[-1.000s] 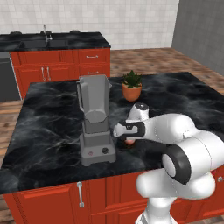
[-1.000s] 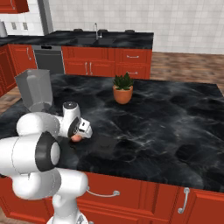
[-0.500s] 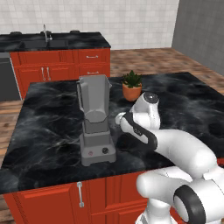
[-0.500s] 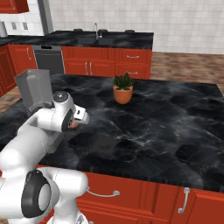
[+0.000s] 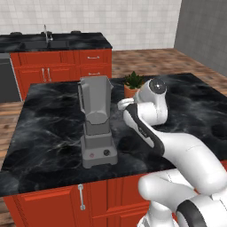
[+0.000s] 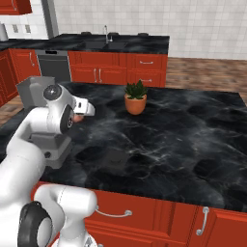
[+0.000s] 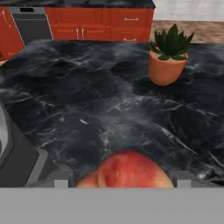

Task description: Open the blender lid, put the peach in the blender, close the lid, and start the blender.

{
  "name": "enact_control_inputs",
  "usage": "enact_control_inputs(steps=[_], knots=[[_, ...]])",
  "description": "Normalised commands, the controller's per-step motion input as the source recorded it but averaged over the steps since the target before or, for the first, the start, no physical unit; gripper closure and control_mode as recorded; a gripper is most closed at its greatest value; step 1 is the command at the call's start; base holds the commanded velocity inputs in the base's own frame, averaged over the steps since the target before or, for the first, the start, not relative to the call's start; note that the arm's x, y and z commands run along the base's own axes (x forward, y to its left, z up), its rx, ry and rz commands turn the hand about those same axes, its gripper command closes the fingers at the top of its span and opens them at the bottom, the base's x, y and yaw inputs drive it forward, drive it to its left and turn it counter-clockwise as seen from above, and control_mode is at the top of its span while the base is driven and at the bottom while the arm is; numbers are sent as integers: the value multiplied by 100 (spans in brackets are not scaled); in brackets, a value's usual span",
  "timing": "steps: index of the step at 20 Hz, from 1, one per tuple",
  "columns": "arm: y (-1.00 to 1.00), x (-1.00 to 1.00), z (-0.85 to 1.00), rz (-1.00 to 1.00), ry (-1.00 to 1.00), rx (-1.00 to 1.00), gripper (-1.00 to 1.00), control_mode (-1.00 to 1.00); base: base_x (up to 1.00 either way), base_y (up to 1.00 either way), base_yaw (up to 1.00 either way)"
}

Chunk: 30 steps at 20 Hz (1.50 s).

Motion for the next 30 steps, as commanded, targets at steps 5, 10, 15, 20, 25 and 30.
enact_control_inputs(steps=[5,10,15,20,25,30], knots=[[2,-1,24,0,-6,-3,100,-100,0,0,0],[0,-29,34,-2,-16,0,100,-100,0,0,0],[0,-46,95,-1,-18,0,100,-100,0,0,0],[0,-57,93,0,-7,0,100,-100,0,0,0],[0,-81,73,0,-4,0,100,-100,0,0,0],[50,-39,25,0,0,0,100,-100,0,0,0]])
